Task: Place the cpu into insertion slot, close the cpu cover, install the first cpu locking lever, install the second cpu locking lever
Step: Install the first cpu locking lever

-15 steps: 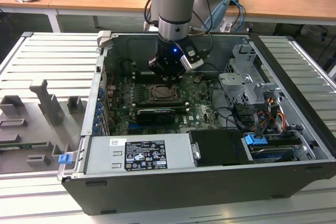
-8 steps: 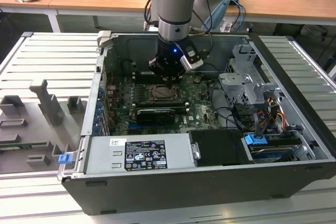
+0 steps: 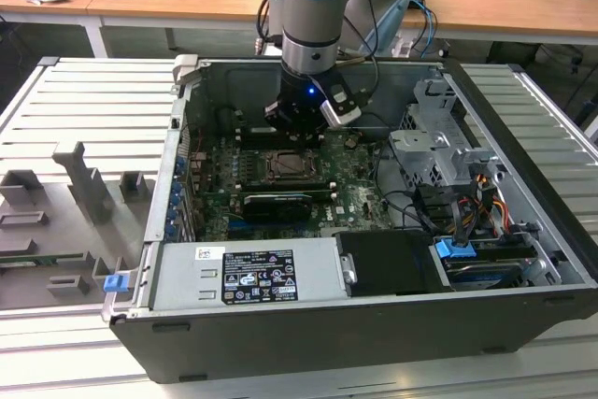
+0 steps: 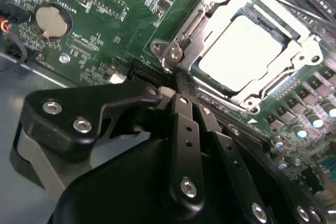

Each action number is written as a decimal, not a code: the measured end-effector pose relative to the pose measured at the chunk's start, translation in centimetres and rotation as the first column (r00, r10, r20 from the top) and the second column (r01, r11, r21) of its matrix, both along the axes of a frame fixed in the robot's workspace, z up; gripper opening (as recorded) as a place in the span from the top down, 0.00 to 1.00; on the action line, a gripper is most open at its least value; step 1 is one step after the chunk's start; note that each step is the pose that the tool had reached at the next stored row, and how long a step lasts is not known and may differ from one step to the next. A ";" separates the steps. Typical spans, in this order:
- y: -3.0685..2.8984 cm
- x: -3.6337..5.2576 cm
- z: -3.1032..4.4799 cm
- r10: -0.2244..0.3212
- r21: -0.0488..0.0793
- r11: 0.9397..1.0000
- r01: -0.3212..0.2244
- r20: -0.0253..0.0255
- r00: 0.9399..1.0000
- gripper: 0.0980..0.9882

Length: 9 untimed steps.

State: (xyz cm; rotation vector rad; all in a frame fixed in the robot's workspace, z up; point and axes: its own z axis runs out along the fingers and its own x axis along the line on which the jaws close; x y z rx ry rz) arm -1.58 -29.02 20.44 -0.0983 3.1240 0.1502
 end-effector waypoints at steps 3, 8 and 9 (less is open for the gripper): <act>-0.01 -0.01 0.65 0.000 -0.001 1.000 0.000 0.000 1.000 0.99; -0.01 0.00 0.97 0.000 0.000 1.000 0.000 0.000 1.000 0.99; -0.01 -0.01 0.98 0.000 -0.001 1.000 0.000 0.000 1.000 0.99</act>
